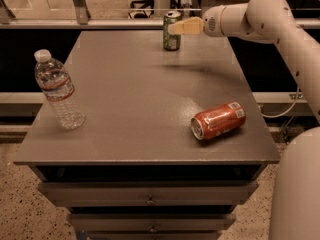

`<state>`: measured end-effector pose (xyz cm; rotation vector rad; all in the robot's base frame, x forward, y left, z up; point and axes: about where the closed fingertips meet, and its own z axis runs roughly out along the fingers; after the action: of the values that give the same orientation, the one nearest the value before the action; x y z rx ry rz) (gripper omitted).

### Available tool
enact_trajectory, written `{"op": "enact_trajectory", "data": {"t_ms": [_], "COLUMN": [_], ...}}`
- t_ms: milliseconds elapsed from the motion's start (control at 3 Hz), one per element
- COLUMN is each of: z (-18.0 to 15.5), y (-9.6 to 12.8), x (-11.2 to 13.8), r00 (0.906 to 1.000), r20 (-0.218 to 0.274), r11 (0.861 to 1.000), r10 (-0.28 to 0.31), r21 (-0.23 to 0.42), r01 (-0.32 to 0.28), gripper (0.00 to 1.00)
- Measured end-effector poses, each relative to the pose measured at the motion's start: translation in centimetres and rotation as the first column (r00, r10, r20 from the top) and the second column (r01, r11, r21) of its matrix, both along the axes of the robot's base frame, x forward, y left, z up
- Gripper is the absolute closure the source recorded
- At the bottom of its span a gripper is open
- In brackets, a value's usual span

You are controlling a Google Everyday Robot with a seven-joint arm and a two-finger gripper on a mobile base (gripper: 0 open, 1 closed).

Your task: Move green can near coke can

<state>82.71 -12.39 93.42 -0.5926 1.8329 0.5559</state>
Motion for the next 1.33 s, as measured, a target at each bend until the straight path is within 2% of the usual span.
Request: {"op": "enact_trajectory", "data": {"t_ms": [333,667,1000,1333], "z": [-0.1,-1.1,-1.5,-1.5], "y": [1.0,2.1,2.8,3.3], "x": [2.8,4.9,5.8,6.6], "r00": [0.9995,0.9986,0.9983,0.9975], "r20": [0.021,0.022,0.024,0.03], "r11": [1.0,0.995,0.99,0.988], "r10": [-0.026,-0.047,-0.053,-0.063], "r21": [-0.008,-0.083,-0.126,-0.142], "r01": [0.026,0.049,0.056,0.067], "gripper": [0.0,0.0,0.0,0.21]}}
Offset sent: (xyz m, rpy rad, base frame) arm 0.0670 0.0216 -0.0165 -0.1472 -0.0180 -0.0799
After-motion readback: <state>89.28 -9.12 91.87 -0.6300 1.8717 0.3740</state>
